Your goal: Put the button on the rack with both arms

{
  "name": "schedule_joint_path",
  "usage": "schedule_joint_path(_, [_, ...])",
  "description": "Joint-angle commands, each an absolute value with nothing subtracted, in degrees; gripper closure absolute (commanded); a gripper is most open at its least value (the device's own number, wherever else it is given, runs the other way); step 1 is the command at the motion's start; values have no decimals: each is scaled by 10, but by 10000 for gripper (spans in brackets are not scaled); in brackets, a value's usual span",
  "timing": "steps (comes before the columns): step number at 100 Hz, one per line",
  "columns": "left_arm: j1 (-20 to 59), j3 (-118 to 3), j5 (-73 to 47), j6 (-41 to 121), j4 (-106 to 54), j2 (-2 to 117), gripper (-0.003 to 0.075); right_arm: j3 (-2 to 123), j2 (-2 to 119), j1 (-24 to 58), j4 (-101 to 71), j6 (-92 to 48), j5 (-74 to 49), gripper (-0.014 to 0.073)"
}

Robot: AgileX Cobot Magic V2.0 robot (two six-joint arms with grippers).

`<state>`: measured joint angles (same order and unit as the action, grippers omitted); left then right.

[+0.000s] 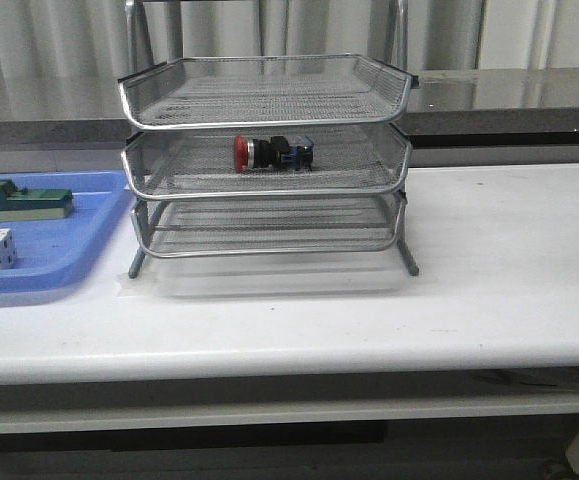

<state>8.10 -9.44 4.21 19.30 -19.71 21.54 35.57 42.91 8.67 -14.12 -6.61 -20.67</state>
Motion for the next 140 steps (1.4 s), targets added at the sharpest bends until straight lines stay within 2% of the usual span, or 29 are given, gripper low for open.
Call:
schedule_joint_path(1, [81,-112,86,188,-200,218,741,353,388,84,-139,-72,-171,651])
schedule_joint_path(19, [81,-112,86,188,-200,218,741,344,345,84,-139,-72,-182,651])
schedule_joint_path(101, [81,-112,86,188,-200,218,741,337,342,84,-135,-72,-190,651])
schedule_joint_path(140, [81,-112,86,188,-200,218,741,206,211,84,-38,-11,-95,651])
